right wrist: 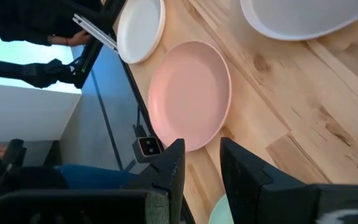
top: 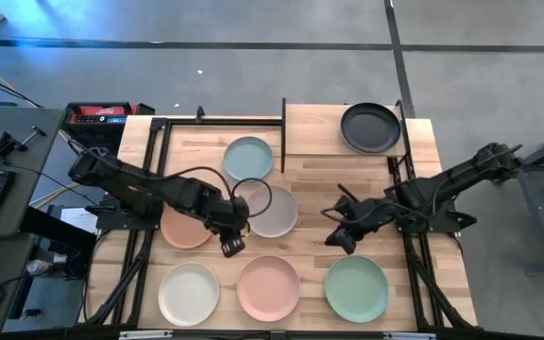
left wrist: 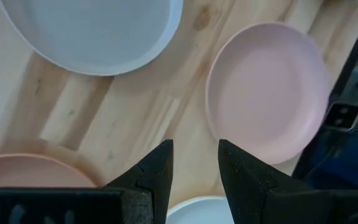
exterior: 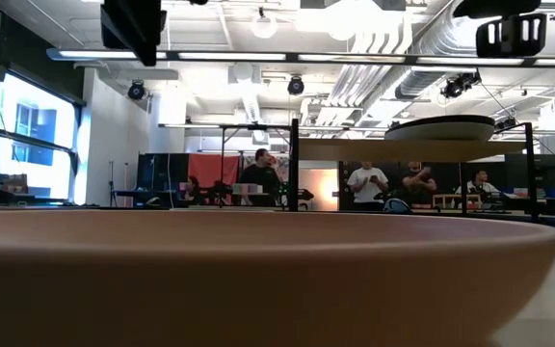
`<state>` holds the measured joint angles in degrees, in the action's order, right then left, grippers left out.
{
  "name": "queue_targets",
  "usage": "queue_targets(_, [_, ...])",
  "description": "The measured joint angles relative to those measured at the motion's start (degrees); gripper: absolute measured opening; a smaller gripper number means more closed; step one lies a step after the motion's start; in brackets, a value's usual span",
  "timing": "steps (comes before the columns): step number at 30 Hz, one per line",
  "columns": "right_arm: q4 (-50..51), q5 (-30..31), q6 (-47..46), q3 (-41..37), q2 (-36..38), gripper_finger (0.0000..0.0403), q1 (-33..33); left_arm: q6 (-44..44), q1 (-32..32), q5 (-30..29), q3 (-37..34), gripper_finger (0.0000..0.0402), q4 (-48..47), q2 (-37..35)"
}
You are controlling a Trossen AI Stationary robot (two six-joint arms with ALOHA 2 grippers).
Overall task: Place and stack plates onto a shelf
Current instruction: Stack the pink plate on the top of the black plate on the shelf
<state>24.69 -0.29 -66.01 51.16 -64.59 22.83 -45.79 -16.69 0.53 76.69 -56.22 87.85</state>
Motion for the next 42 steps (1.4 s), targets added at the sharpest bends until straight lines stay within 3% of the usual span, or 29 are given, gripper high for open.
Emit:
queue_targets(8, [0.0,0.9,0.0,0.0,0.0,0.0085,1.2,-7.8,-3.1,-2.9,0.0,0.0117,1.6,2.9])
queue_targets(21, [-0.2,-1.5,0.6,0.0,0.0,0.0085,1.1,-8.7,-4.9,-2.7,0.0,0.0117,10.2,14.4])
queue_targets(42, [-0.1,-2.9,3.1,0.0,0.1,0.0085,1.1,-11.1,-4.9,-0.8,0.0,0.0117,16.7,23.3])
